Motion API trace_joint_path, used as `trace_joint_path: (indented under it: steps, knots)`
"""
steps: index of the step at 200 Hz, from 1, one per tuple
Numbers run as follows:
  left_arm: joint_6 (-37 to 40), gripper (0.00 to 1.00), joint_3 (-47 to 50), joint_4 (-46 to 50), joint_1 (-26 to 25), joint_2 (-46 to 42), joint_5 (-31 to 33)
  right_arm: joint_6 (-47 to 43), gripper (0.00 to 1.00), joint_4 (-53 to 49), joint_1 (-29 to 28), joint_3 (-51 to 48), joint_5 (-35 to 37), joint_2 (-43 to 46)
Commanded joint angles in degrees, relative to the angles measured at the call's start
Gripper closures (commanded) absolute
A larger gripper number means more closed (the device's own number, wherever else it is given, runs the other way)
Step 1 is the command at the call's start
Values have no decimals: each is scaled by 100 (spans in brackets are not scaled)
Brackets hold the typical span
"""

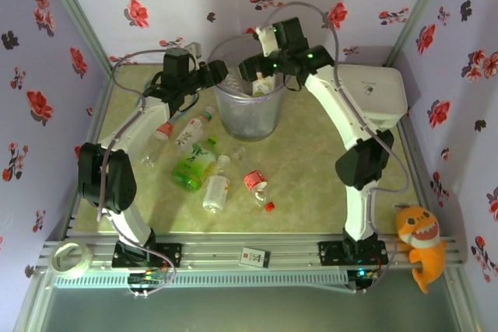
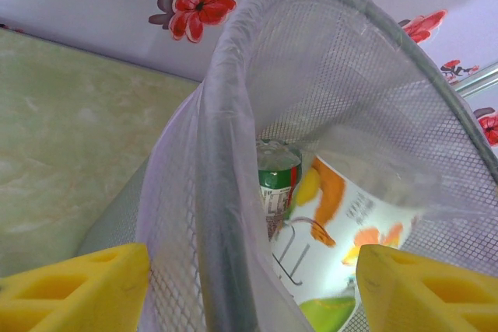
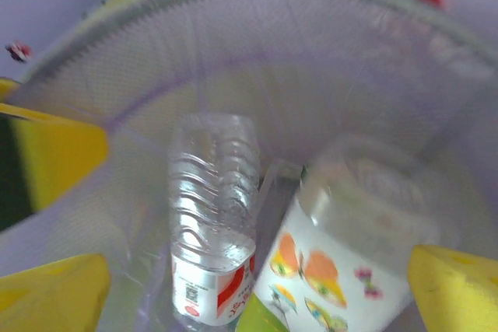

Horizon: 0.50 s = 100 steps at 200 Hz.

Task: Put the plastic bottles in the bin

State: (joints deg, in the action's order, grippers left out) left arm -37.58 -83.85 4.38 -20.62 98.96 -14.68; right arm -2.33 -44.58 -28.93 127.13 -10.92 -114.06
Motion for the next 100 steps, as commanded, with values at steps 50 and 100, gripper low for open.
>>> trace_joint_path:
  steps: [50, 100]
  knots:
    - [62, 28, -43, 278, -72, 273, -81, 399, 4, 229, -86, -1024, 353, 1633]
    - [67, 28, -21, 290, -65, 247, -97, 613, 8, -106, -56, -2112, 692, 2631]
